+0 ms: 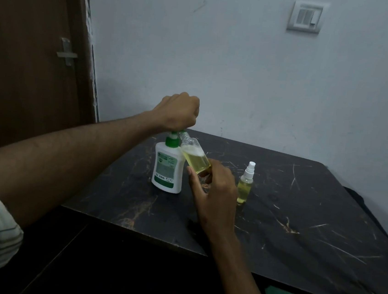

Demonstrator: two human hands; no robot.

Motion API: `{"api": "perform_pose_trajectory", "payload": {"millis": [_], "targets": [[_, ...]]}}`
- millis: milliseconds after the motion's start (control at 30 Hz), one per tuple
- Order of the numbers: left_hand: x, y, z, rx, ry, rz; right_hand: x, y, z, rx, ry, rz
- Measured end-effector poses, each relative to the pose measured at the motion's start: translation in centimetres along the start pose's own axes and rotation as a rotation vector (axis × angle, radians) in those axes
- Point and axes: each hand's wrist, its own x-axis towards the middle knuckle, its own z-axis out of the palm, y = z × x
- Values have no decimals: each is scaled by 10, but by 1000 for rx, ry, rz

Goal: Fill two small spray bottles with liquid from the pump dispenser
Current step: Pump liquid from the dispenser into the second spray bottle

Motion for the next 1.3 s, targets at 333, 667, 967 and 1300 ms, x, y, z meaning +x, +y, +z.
{"api": "perform_pose_trajectory", "payload": {"millis": [333,667,967,1300], "targets": [[1,1,0,22,1,16,0,-1,-2,1,-5,14],[2,-1,1,24,4,16,0,0,-2,-5,-11,18],[0,0,1,36,-7,41,0,-2,-3,1,-6,15],[-2,-1,3,22,4,37,-1,-5,-4,20,1,27]]}}
